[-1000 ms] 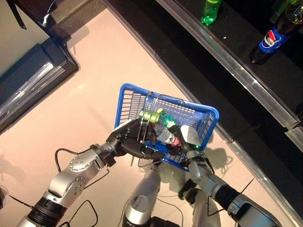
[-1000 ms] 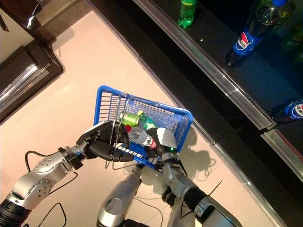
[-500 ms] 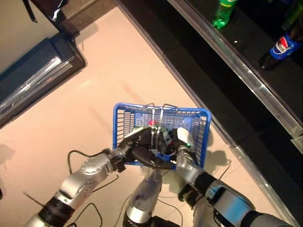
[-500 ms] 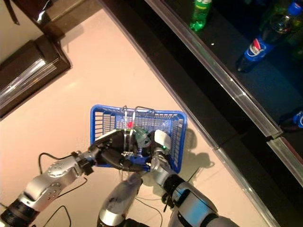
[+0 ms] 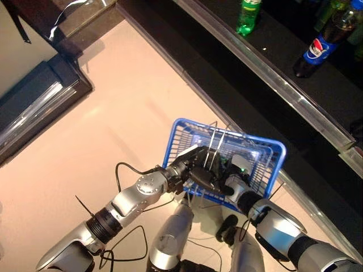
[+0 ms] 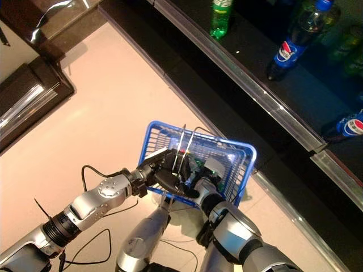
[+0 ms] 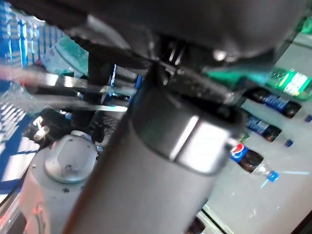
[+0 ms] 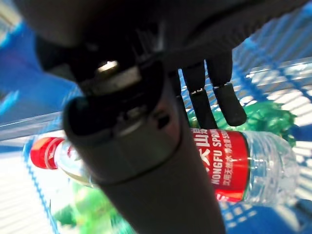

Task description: Pick up the drink and place into the basket.

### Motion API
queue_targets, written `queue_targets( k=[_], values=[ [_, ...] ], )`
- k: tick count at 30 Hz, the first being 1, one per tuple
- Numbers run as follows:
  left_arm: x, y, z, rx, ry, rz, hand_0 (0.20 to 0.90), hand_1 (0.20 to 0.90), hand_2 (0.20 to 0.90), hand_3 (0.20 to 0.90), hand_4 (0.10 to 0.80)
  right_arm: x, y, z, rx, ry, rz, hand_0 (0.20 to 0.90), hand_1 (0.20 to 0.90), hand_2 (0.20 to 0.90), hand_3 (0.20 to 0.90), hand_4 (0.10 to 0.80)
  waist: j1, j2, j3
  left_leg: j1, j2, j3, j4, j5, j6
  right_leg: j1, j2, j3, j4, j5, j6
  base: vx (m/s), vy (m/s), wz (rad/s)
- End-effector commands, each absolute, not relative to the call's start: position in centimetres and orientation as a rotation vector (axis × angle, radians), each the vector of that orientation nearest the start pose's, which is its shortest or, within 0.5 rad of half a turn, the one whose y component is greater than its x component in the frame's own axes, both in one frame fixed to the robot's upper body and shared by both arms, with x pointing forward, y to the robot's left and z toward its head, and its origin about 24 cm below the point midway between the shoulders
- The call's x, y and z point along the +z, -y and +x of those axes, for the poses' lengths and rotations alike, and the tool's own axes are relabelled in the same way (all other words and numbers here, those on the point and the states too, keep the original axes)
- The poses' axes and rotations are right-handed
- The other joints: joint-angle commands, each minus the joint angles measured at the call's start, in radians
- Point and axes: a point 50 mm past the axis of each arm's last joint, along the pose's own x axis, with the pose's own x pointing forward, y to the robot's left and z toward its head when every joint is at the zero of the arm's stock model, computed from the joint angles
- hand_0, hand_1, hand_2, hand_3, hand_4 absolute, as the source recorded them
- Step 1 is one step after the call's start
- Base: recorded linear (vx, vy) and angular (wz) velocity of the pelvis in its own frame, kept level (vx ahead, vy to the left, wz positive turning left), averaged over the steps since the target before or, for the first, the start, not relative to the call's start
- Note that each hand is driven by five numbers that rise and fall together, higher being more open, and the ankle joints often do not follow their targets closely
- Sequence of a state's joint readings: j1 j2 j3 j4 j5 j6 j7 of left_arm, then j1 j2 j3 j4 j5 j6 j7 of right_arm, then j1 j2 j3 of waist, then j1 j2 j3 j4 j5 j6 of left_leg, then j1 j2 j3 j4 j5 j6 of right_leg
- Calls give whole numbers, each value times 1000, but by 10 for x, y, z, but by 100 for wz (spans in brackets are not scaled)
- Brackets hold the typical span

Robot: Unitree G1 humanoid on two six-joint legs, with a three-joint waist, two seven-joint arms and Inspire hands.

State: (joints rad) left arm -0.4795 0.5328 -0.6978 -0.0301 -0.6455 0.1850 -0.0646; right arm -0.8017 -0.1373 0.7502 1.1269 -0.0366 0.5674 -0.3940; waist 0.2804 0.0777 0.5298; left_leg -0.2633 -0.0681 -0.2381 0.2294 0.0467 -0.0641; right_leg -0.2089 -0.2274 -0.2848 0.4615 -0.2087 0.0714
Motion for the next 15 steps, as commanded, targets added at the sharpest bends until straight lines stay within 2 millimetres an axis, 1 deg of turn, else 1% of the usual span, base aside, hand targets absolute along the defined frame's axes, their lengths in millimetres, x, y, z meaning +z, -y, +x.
queue_targets(
  k=[1,6,9,12,15],
  values=[
    [273,10,239,-993,803,-170,300,300,300,200,100,21,68,351,43,-480,-1208,900,900,900,900,800,-31,-27,-91,-44,12,56,47,-5,58,25,9,39,-118,165,-23,2,55,-17],
    [279,14,242,-930,825,-174,300,300,300,200,100,30,62,356,40,-408,-1151,900,900,900,900,800,-54,-35,-89,-46,21,76,46,-6,58,8,13,54,-106,160,-25,-5,55,-13],
    [283,13,244,-888,840,-171,300,300,300,200,100,37,61,359,17,-359,-1107,900,900,900,900,800,-68,-44,-88,-43,27,88,45,-8,58,2,15,62,-99,158,-26,3,36,-12],
    [286,10,246,-848,848,-171,300,300,300,200,100,41,63,361,-4,-330,-1078,900,900,900,900,800,-83,-53,-90,-38,34,101,43,-9,58,-1,19,71,-95,156,-27,18,43,-4],
    [290,5,249,-793,860,-173,300,300,300,200,100,47,69,362,-32,-301,-1036,900,900,900,900,800,-103,-62,-91,-34,43,119,43,-13,58,-7,22,81,-88,153,-27,5,41,-7]
  ],
)
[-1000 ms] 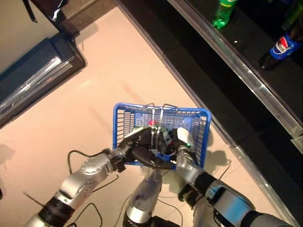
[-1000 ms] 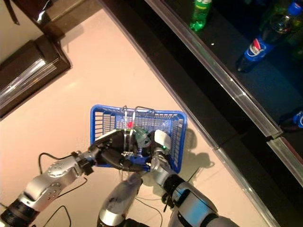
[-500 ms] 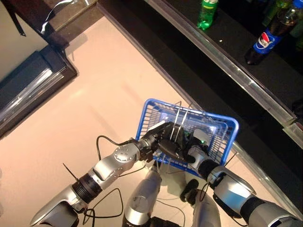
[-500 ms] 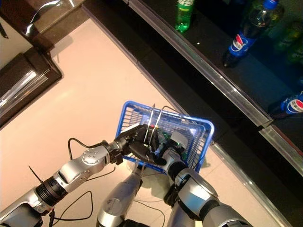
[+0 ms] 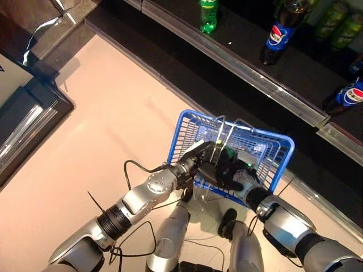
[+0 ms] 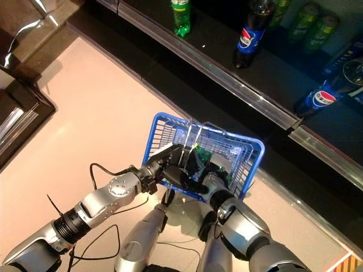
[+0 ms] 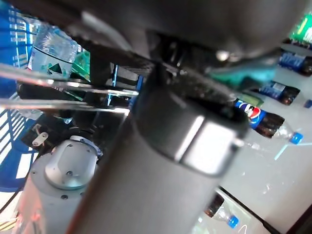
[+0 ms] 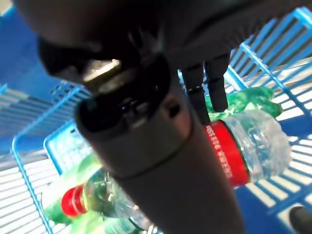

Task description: Pick up the drink and place into the basket.

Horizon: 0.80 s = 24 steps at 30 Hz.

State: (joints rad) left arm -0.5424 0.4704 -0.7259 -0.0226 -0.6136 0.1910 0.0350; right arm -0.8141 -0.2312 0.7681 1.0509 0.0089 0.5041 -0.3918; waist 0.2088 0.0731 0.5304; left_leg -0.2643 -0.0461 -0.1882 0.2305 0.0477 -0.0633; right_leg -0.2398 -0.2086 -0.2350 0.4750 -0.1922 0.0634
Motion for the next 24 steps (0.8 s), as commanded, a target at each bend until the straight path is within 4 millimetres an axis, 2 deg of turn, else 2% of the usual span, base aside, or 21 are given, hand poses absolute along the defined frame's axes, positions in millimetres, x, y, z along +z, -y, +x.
queue_targets(
  k=[1,7,13,17,22,24],
  values=[
    [290,5,249,-786,862,-175,300,300,300,200,100,47,70,362,-35,-297,-1029,900,900,900,900,800,-34,-58,-91,-33,22,72,42,-15,57,23,4,33,-101,136,-19,-9,39,-11],
    [290,-11,252,-697,886,-174,300,300,300,200,100,63,76,358,-52,-216,-945,900,900,900,900,800,-73,-78,-83,-23,38,97,41,-20,56,13,13,51,-90,130,-20,-6,17,-14],
    [282,-37,256,-599,900,-188,300,300,300,200,100,81,87,343,-17,-92,-877,900,900,900,900,800,-112,-98,-77,-8,52,119,40,-26,59,7,26,72,-77,119,-20,-1,7,-13],
    [277,-50,257,-559,905,-191,300,300,300,200,100,93,96,336,-6,-35,-819,900,900,900,900,800,-128,-105,-78,-1,59,128,42,-28,60,5,32,81,-67,113,-18,13,3,-11],
    [270,-70,260,-502,905,-221,300,300,300,200,100,120,115,325,-15,85,-720,900,900,900,900,800,-149,-107,-90,22,67,139,39,-34,61,12,40,92,-56,102,-15,33,6,-8],
    [268,-74,260,-489,902,-232,300,300,300,200,100,125,120,323,-24,105,-689,900,900,900,900,800,-153,-106,-95,29,68,142,39,-36,61,16,41,93,-56,100,-15,35,6,-4]
  ],
)
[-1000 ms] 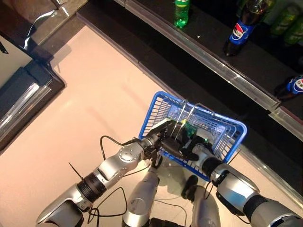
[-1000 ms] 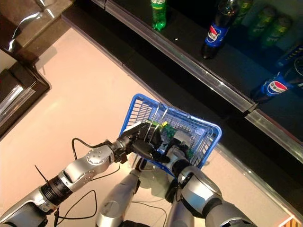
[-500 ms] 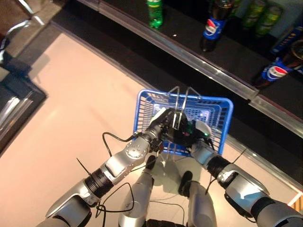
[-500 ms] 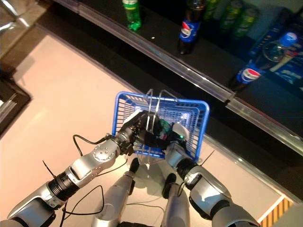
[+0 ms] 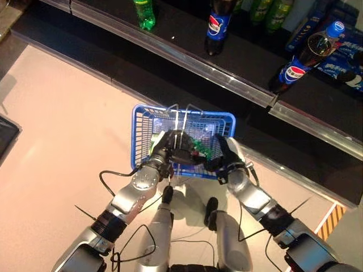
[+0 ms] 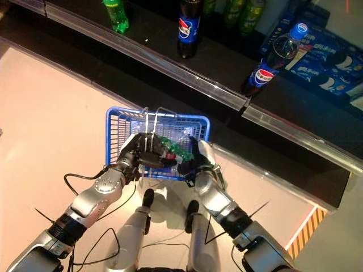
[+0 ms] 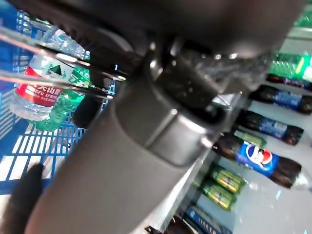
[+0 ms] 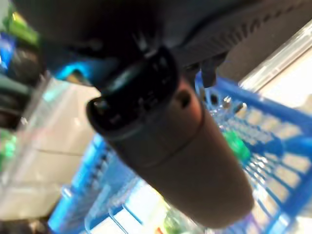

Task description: Pick up the drink and place into the basket.

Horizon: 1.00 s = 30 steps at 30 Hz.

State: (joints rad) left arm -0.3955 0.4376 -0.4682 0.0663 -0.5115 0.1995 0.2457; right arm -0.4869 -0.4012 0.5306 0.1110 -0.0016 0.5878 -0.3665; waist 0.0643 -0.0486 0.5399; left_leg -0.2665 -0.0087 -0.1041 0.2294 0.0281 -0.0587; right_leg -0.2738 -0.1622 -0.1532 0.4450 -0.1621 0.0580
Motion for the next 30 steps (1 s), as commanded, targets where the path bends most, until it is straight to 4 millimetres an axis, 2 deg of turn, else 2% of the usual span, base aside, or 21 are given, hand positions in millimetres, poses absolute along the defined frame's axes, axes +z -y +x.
queue_targets(
  k=[1,7,11,13,15,16,17,18,20,21,24,28,29,30],
  values=[
    [267,-75,260,-487,902,-234,300,300,300,200,100,126,121,323,-27,110,-683,900,900,900,900,800,-9,16,-106,32,32,59,40,-17,57,51,-5,11,-25,70,-10,37,1,-3],
    [260,-91,261,-427,878,-293,300,300,300,200,100,138,133,311,7,162,-482,900,900,900,900,800,-21,16,-127,51,35,63,45,-25,58,66,-1,19,-24,64,-9,41,-7,0],
    [252,-99,263,-354,853,-271,300,300,300,200,100,138,131,301,85,176,-351,900,900,900,900,800,-23,15,-140,64,37,64,40,-27,58,76,0,20,-29,64,-6,42,-28,-3],
    [242,-112,265,-277,828,-256,300,300,300,200,100,135,132,291,151,182,-253,900,900,900,900,800,-23,11,-159,80,38,62,32,-30,56,93,-2,18,-42,65,-1,52,-55,-2],
    [239,-115,265,-265,818,-261,300,300,300,200,100,133,132,288,164,179,-236,900,900,900,900,800,-22,11,-164,85,38,62,29,-31,57,97,-2,17,-46,65,1,24,-35,-3],
    [224,-151,258,-258,793,-288,300,300,300,200,100,125,150,278,165,161,-197,900,900,900,900,800,-3,17,-179,92,38,60,17,-30,51,110,-6,6,-59,64,4,10,-34,-5],
    [219,-158,256,-257,785,-292,300,300,300,200,100,122,155,275,162,153,-187,900,900,900,900,800,1,19,-184,94,38,58,15,-30,50,113,-8,3,-62,63,4,12,-67,-5],
    [197,-209,235,-270,751,-322,300,300,300,200,100,108,187,253,116,122,-162,900,900,900,900,800,24,24,-198,106,35,54,6,-37,49,129,-18,-14,-74,59,10,7,-61,-4],
    [183,-235,218,-264,722,-343,300,300,300,200,100,97,203,239,90,89,-140,900,900,900,900,800,37,28,-214,106,34,47,-3,-31,50,137,-18,-24,-94,68,11,0,-76,2],
    [170,-250,203,-244,684,-355,300,300,300,200,100,85,211,228,79,46,-95,900,900,900,900,800,51,28,-232,114,33,38,-14,-32,50,154,-18,-30,-119,70,12,6,-73,10],
    [151,-262,193,-192,615,-434,300,300,300,200,100,65,210,216,103,-48,-47,900,900,900,900,800,65,22,-268,141,31,27,-46,-30,46,199,-10,-30,-179,77,13,46,-76,14],
    [137,-267,191,-109,576,-502,300,300,300,200,100,45,202,209,149,-151,9,900,900,900,900,800,68,18,-301,170,37,19,-81,-21,38,237,-4,-25,-233,91,16,33,-51,3],
    [130,-268,192,-61,547,-518,300,300,300,200,100,33,199,207,160,-199,54,900,900,900,900,800,66,15,-318,184,41,20,-102,-14,32,250,-1,-20,-257,101,19,7,-36,-2],
    [130,-267,192,-60,547,-517,300,300,300,200,100,32,199,207,160,-199,55,900,900,900,900,800,66,15,-318,186,41,21,-104,-13,32,251,0,-20,-258,102,19,2,-58,-1]
  ],
)
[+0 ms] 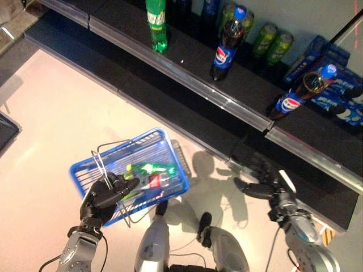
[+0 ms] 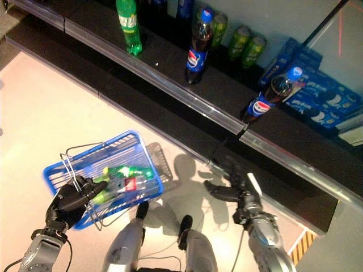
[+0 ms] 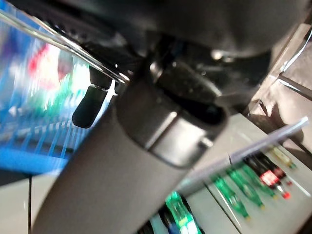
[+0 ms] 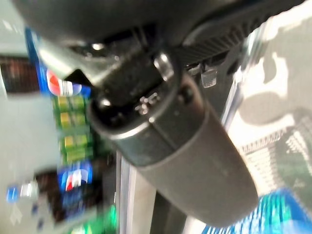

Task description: Pick up the drink and place into the basket.

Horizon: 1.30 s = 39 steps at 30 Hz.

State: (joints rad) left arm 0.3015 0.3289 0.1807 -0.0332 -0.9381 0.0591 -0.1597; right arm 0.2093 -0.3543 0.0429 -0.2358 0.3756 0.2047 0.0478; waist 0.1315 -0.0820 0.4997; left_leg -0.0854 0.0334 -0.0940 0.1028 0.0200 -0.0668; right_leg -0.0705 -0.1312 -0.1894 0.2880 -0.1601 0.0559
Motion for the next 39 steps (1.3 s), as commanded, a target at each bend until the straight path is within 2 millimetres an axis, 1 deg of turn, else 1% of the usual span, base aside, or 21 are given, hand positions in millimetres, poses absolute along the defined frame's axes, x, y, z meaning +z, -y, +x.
queue_targets(
  k=[1,3,5,6,7,8,10,12,16,17,18,22,23,24,25,26,27,30,31,35,39],
  values=[
    [117,-268,195,3,497,-541,300,300,300,200,100,18,197,203,168,-256,94,900,900,900,900,800,-7,45,-299,21,5,15,-5,4,34,63,-30,22,-132,114,28,1,-45,0],
    [104,-271,195,64,442,-561,300,300,300,200,100,5,196,197,176,-316,156,900,900,900,900,800,-14,44,-318,38,11,23,-33,12,29,76,-30,26,-157,125,33,6,-42,3],
    [83,-274,194,144,349,-577,300,300,300,200,100,-16,196,186,172,-400,202,900,900,900,900,800,-22,44,-345,59,21,37,-66,22,21,94,-33,31,-193,142,41,15,-27,7],
    [82,-275,193,149,345,-575,300,300,300,200,100,-17,196,186,172,-405,205,900,900,900,900,800,-22,45,-346,61,22,37,-69,23,20,96,-33,31,-196,143,41,11,-30,6],
    [68,-278,192,211,298,-592,300,300,300,200,100,-31,195,178,165,-465,233,900,900,900,900,800,-28,45,-365,76,28,47,-92,28,15,109,-34,33,-221,153,45,11,-29,5],
    [58,-281,190,248,272,-620,300,300,300,200,100,-39,196,174,158,-499,237,900,900,900,900,800,-30,45,-375,84,32,52,-103,31,12,118,-35,32,-234,158,47,11,-34,4],
    [48,-284,188,291,249,-637,300,300,300,200,100,-50,196,170,144,-543,251,900,900,900,900,800,-32,46,-385,94,37,57,-117,34,8,127,-36,31,-248,164,50,0,0,0],
    [23,-287,185,361,175,-638,300,300,300,200,100,-72,196,162,82,-632,262,900,900,900,900,800,-37,49,-405,110,46,67,-141,39,1,139,-34,28,-268,173,50,0,0,0],
    [-4,-287,183,432,60,-644,300,300,300,200,100,-92,194,155,25,-720,283,900,900,900,900,800,-43,53,-420,121,55,78,-160,43,-5,147,-33,27,-283,180,49,0,0,0],
    [-25,-284,181,471,-36,-621,300,300,300,200,100,-106,196,149,-17,-787,257,900,900,900,900,800,-47,58,-430,125,61,86,-170,46,-9,151,-33,26,-295,187,49,0,0,0],
    [-39,-281,179,496,-99,-642,300,300,300,200,100,-116,199,143,-45,-840,253,900,900,900,900,800,-50,63,-434,129,64,91,-175,46,-11,156,-33,24,-305,191,50,-21,-16,-9],
    [-85,-274,159,595,-296,-689,300,300,300,200,100,-141,211,120,-115,-968,213,900,900,900,900,800,-58,79,-443,136,71,106,-184,44,-15,162,-36,22,-326,202,52,-22,-2,-5],
    [-85,-275,159,595,-296,-689,300,300,300,200,100,-141,211,120,-115,-968,213,900,900,900,900,800,-58,79,-443,136,71,106,-184,44,-15,162,-36,22,-326,202,52,-38,8,-2],
    [-102,-270,147,645,-391,-694,300,300,300,200,100,-149,215,110,-135,-1023,171,900,900,900,900,800,-60,85,-445,138,75,114,-186,43,-17,164,-39,19,-331,206,53,-35,3,-5],
    [-109,-266,141,668,-431,-713,300,300,300,200,100,-152,216,105,-142,-1041,154,900,900,900,900,800,-62,85,-447,139,76,116,-189,43,-18,164,-39,19,-335,208,54,-36,3,-9],
    [-111,-266,141,673,-438,-717,300,300,300,200,100,-152,216,104,-143,-1043,151,900,900,900,900,800,-62,86,-447,140,76,117,-189,43,-18,164,-39,19,-336,209,54,-29,-1,-18],
    [-122,-261,131,713,-524,-726,300,300,300,200,100,-155,218,99,-141,-1057,113,900,900,900,900,800,-65,86,-449,139,77,119,-190,42,-19,166,-40,18,-343,212,55,-33,-2,-19],
    [-140,-254,111,756,-685,-673,300,300,300,200,100,-159,216,91,-104,-1075,27,900,900,900,900,800,-75,84,-454,137,81,128,-190,37,-21,167,-42,16,-355,218,59,-37,-4,-10],
    [-142,-252,109,761,-713,-660,300,300,300,200,100,-159,215,90,-97,-1086,18,900,900,900,900,800,-75,84,-454,136,81,128,-190,37,-22,168,-43,15,-357,218,59,-34,-7,-2],
    [-156,-242,88,776,-868,-603,300,300,300,200,100,-165,212,78,-89,-1140,33,900,900,900,900,800,-83,78,-454,129,82,135,-190,33,-21,164,-47,11,-362,222,64,-32,-5,-2],
    [-161,-237,80,784,-926,-605,300,300,300,200,100,-167,208,75,-104,-1164,71,900,900,900,900,800,-83,74,-455,129,80,139,-190,28,-19,163,-51,9,-364,223,67,0,0,0]
  ],
)
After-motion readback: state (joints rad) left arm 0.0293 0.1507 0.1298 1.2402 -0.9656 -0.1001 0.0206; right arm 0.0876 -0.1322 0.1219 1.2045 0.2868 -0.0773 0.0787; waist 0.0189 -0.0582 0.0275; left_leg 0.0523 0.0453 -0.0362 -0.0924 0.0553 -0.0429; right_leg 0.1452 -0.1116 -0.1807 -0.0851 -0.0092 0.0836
